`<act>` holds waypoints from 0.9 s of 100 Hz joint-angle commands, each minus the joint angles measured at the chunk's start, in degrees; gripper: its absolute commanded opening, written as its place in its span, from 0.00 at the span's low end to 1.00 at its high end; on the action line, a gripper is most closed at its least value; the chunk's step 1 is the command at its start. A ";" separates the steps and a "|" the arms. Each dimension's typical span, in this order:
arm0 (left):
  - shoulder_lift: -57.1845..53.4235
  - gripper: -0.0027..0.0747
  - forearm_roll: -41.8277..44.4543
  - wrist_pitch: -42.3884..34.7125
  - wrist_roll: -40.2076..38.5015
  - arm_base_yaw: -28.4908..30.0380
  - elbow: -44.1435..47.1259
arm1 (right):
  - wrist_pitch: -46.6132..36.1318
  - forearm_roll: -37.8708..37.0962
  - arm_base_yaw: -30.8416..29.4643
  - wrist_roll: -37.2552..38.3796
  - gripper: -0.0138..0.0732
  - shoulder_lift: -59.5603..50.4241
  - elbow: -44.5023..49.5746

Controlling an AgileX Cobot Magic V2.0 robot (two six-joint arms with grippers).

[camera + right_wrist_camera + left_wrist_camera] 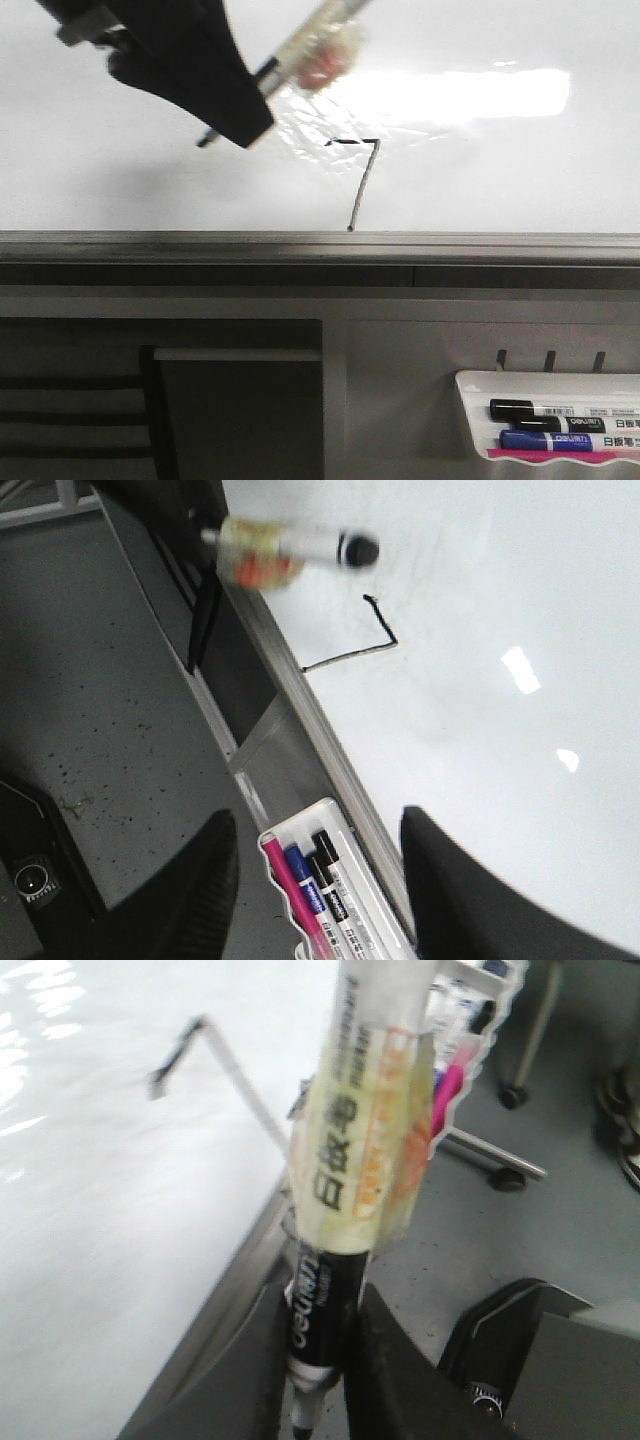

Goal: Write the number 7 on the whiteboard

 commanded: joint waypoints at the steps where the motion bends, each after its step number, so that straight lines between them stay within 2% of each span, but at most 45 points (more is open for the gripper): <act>1: -3.93 0.01 3.01 -1.37 -8.86 5.22 -2.04 | -2.53 -1.65 -0.05 1.43 0.54 -2.27 -1.47; 19: -7.66 0.01 7.01 0.42 -17.21 17.76 0.31 | -2.53 -1.78 -0.05 2.18 0.54 -2.83 -1.22; 40: -9.91 0.01 6.41 -8.01 -20.17 27.28 9.69 | -2.53 -2.01 -0.05 2.41 0.54 -2.62 -1.22; 66: -7.22 0.01 5.00 -19.25 -20.30 29.38 15.23 | -2.53 -2.01 -0.05 2.65 0.54 -2.62 -1.22; 90: -4.76 0.01 3.86 -19.65 -20.30 29.38 15.23 | -2.53 -2.01 -0.05 2.65 0.54 -2.62 -1.22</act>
